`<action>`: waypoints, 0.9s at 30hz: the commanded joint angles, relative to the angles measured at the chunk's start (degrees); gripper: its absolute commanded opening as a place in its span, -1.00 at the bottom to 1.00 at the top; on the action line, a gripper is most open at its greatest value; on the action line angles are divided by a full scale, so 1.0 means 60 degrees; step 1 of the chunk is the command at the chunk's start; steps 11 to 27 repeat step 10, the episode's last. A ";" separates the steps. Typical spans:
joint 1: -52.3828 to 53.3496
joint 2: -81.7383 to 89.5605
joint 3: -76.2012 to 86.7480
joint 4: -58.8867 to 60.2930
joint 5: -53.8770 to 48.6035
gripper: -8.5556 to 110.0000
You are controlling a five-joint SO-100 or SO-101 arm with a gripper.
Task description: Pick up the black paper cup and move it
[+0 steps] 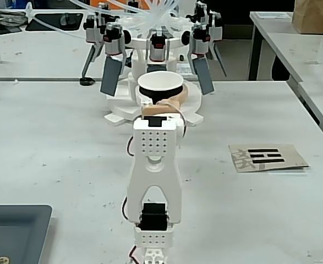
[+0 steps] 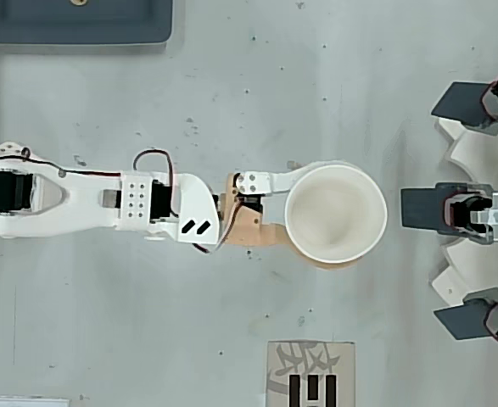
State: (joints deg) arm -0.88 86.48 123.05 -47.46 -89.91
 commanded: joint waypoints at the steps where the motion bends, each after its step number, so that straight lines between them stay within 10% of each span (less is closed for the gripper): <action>1: 0.0029 0.0044 -0.0762 0.0073 0.0073 -0.62; 27: -0.0044 -0.0249 -0.1172 0.0278 0.0117 -0.62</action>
